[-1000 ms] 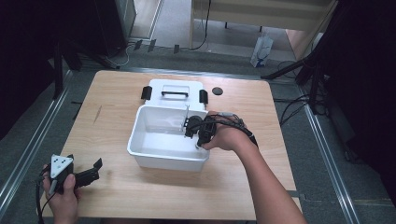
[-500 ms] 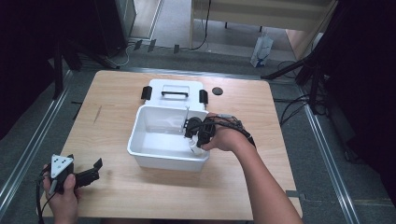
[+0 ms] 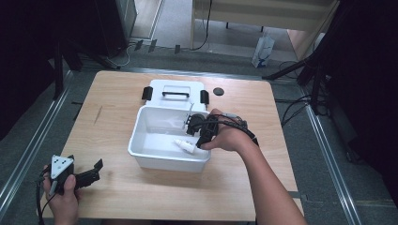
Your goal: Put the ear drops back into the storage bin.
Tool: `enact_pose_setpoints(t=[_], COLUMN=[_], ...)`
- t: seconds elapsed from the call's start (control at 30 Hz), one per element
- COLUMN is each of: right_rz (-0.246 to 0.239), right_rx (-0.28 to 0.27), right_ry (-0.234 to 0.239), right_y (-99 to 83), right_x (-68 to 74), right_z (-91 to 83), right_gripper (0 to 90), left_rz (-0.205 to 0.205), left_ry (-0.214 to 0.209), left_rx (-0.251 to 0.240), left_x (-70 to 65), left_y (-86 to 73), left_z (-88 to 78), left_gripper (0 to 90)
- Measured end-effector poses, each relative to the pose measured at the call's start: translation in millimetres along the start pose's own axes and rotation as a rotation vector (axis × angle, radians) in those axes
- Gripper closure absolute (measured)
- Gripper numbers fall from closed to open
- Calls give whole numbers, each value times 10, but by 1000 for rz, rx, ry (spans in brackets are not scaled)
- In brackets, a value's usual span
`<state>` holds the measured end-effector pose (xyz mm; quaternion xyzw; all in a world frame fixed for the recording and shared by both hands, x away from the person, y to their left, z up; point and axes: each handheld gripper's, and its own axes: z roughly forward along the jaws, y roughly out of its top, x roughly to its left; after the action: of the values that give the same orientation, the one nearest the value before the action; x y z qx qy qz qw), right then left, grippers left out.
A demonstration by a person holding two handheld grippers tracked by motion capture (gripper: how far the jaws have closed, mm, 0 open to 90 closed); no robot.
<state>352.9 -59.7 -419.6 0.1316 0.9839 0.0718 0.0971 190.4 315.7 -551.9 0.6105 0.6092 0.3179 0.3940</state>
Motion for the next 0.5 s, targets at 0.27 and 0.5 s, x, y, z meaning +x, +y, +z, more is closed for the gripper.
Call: enact_pose_setpoints(t=[0.27, 0.5], right_rz=[37, 56], right_rx=[-57, -79], right_ry=[-2, -23], right_y=[-40, -110], right_x=[-9, 14], right_z=[-225, -430], right_gripper=[396, 312], left_rz=[0, 4], left_ry=[2, 2], left_rx=[1, 3], left_x=[-3, -2], left_y=[1, 2], left_z=[2, 2], left_gripper=[4, 4])
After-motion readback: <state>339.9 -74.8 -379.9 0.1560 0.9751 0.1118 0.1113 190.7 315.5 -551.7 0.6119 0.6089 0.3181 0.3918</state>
